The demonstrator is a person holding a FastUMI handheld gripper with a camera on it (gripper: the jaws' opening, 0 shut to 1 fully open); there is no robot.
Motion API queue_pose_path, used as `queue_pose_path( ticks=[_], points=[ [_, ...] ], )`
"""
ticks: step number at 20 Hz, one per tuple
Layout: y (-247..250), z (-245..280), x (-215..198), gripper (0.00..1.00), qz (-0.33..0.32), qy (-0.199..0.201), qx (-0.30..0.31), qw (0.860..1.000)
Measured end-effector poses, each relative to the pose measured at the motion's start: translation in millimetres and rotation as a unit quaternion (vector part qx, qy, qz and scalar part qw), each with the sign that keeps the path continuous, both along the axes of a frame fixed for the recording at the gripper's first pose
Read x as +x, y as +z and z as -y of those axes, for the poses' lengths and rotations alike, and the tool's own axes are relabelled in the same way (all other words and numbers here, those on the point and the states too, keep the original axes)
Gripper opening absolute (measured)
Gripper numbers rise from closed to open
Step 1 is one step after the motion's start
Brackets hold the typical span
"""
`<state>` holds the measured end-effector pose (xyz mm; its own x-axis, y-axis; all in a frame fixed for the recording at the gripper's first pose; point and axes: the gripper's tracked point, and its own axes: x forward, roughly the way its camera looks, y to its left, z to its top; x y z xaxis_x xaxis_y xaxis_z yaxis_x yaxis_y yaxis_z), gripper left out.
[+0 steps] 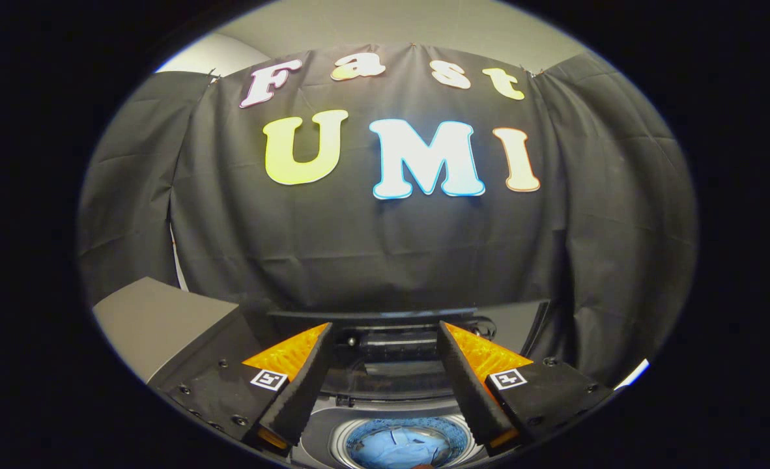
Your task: Put the clothes into the washing machine and then close the washing machine lid.
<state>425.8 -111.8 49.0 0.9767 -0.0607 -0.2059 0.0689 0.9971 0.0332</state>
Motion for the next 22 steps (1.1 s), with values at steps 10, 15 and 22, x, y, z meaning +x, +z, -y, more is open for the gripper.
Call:
queue_pose_path(
  ticks=[10, 15, 22],
  points=[
    [18.8, 12.6, 62.6, 0.97, 0.021, -0.003, -0.007, 1.0],
    [0.6, 10.1, 90.0, 0.97, 0.012, 0.012, -0.025, 1.0],
    [-28.7, 18.0, 107.3, 0.97, -0.011, 0.004, -0.011, 1.0]
  ],
)
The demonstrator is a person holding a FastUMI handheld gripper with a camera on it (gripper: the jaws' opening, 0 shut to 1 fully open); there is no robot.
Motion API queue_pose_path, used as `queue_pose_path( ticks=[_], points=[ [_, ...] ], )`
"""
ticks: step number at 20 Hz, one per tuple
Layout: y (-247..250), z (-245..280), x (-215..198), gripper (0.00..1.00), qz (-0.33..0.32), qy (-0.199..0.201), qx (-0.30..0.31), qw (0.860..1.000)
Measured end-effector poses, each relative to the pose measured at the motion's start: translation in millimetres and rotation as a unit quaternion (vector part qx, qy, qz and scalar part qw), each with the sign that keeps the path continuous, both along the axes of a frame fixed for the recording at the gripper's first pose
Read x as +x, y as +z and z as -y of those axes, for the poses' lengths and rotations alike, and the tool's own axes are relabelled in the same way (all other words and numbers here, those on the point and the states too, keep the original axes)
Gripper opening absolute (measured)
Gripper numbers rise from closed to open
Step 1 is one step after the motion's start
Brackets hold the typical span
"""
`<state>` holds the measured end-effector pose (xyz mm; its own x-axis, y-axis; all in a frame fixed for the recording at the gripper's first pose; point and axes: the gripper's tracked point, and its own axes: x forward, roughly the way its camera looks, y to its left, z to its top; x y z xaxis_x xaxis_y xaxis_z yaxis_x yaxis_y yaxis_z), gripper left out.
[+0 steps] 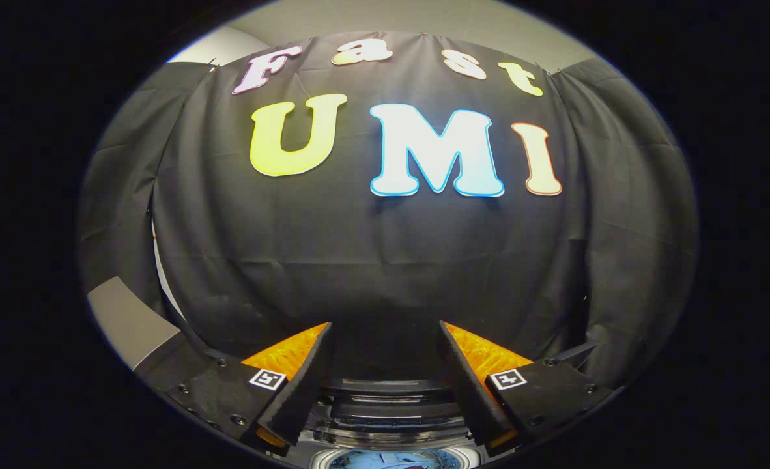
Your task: Put the clothes into the washing machine and then close the washing machine lid.
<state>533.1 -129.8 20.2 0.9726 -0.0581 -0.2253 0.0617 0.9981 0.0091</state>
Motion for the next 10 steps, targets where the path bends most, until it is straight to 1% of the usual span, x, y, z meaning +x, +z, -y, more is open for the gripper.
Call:
queue_pose_path(
  ticks=[2, 3, 4, 6, 10],
  points=[
    [-9.3, 2.4, -1.0, 0.97, -0.009, -0.005, 0.013, 1.0],
    [-2.8, 3.5, -1.9, 0.97, 0.005, -0.008, 0.018, 1.0],
    [-7.9, 2.7, -1.6, 0.97, 0.0, -0.007, 0.02, 1.0],
    [-8.6, 0.3, -3.7, 0.98, 0.008, -0.005, 0.012, 1.0],
    [-5.4, 0.7, -9.8, 0.98, 0.028, -0.006, 0.014, 0.999]
  ],
)
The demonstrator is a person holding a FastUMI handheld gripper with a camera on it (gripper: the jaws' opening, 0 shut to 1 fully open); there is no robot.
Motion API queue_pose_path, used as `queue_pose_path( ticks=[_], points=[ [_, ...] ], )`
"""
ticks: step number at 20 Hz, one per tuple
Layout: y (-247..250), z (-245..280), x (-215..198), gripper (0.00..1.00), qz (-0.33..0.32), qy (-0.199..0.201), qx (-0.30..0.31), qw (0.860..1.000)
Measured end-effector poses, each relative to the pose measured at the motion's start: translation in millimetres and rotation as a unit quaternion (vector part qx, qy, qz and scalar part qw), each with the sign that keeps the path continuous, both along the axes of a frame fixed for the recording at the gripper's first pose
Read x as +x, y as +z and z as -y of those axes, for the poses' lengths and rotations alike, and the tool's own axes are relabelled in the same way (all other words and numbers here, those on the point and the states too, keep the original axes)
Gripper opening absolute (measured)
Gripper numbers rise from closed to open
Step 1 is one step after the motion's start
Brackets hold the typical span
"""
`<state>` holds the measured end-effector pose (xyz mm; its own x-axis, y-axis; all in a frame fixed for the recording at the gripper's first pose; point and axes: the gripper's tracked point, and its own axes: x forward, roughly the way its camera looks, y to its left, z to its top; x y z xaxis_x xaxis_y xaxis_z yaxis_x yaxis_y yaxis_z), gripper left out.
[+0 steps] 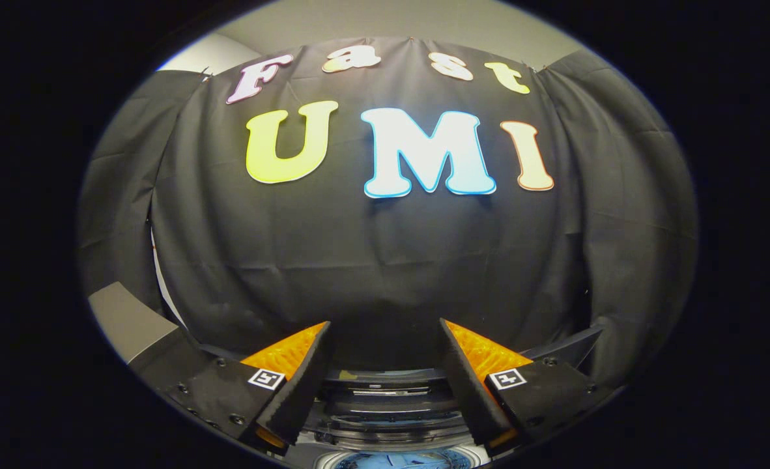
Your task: Put the clothes into the washing machine and then close the washing machine lid.
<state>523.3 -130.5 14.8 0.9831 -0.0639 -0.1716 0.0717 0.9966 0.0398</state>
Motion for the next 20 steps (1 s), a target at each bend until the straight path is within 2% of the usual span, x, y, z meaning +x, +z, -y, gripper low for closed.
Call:
queue_pose_path(
  ticks=[20],
  points=[
    [-1.3, -6.3, -60.6, 0.98, 0.029, 0.006, -0.009, 1.0]
  ],
)
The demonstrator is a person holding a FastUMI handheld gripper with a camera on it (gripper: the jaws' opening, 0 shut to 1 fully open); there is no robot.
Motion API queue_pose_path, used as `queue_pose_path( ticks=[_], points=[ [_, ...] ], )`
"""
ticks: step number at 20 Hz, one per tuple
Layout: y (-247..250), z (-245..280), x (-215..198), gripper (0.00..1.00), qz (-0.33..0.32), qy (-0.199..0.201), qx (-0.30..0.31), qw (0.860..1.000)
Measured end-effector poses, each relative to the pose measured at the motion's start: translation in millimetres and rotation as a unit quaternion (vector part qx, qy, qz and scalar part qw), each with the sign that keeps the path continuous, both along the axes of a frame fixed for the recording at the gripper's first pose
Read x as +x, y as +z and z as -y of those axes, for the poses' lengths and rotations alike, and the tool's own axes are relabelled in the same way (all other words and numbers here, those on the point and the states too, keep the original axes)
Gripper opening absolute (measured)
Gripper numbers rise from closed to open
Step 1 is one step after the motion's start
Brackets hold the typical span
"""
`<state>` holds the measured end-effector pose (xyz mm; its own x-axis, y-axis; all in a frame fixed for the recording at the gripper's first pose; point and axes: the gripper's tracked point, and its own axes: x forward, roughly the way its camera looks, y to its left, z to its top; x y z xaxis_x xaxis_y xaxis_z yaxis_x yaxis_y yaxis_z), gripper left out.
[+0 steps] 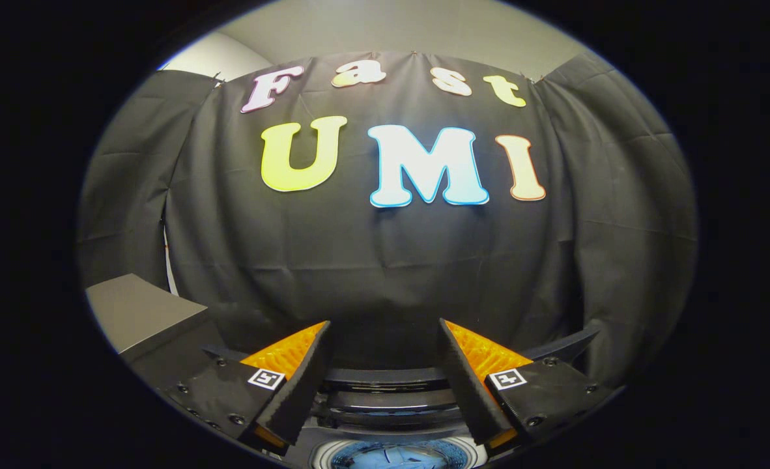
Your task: Put the clothes into the washing machine and then close the washing machine lid.
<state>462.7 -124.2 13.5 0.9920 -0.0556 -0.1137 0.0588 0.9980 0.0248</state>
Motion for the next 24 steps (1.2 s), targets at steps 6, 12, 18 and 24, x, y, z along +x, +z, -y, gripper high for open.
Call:
queue_pose_path(
  ticks=[6, 12, 18, 24],
  points=[
    [-4.8, -2.1, -21.9, 0.98, 0.001, -0.002, -0.002, 1.0],
    [-10.8, -3.9, -40.7, 0.98, -0.002, -0.005, -0.003, 1.0],
    [-18.4, -5.3, -59.9, 0.98, -0.007, -0.006, -0.002, 1.0],
    [-28.4, -7.9, -78.3, 0.97, -0.017, -0.005, -0.001, 1.0]
  ],
)
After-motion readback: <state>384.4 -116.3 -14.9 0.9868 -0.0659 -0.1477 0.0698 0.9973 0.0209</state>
